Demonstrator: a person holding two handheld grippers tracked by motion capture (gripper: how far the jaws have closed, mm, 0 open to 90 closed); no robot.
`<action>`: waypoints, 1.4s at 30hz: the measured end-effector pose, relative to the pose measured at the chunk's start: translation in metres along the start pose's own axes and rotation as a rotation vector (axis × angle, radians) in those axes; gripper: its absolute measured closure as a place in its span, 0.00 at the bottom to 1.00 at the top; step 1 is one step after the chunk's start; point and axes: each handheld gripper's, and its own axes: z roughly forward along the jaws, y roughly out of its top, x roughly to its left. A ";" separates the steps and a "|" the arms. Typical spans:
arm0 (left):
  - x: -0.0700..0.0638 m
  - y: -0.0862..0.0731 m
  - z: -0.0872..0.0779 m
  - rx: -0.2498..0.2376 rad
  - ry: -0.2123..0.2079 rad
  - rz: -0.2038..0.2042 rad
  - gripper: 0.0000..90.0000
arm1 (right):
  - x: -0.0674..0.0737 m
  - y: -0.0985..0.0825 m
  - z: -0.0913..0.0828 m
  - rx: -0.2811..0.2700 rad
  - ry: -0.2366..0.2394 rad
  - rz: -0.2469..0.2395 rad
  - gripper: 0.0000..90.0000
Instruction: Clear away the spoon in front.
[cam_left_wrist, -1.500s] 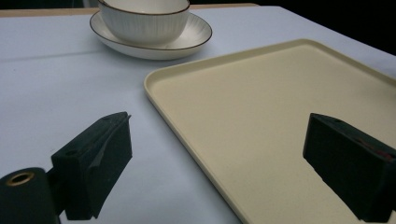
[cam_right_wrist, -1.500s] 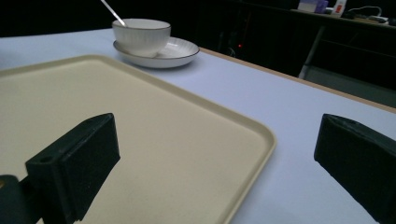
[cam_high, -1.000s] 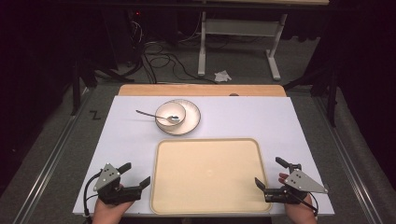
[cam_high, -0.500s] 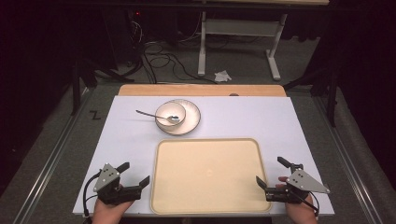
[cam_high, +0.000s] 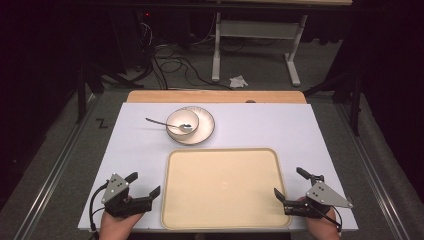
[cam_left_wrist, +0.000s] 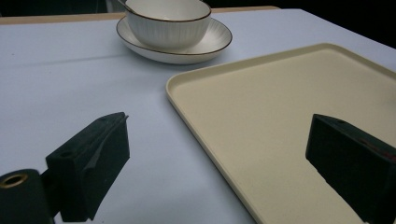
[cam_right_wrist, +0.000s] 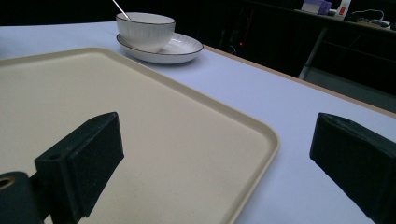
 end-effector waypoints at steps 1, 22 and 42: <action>0.000 0.001 0.000 -0.002 0.006 0.006 0.08 | 0.000 0.000 0.000 -0.001 0.001 0.000 0.04; 0.012 0.051 0.015 -0.022 0.029 -0.004 0.06 | 0.001 0.005 -0.004 -0.042 -0.013 -0.011 0.10; 0.039 0.084 0.060 0.031 0.088 -0.032 0.06 | 0.003 0.005 -0.006 -0.078 -0.053 -0.027 0.01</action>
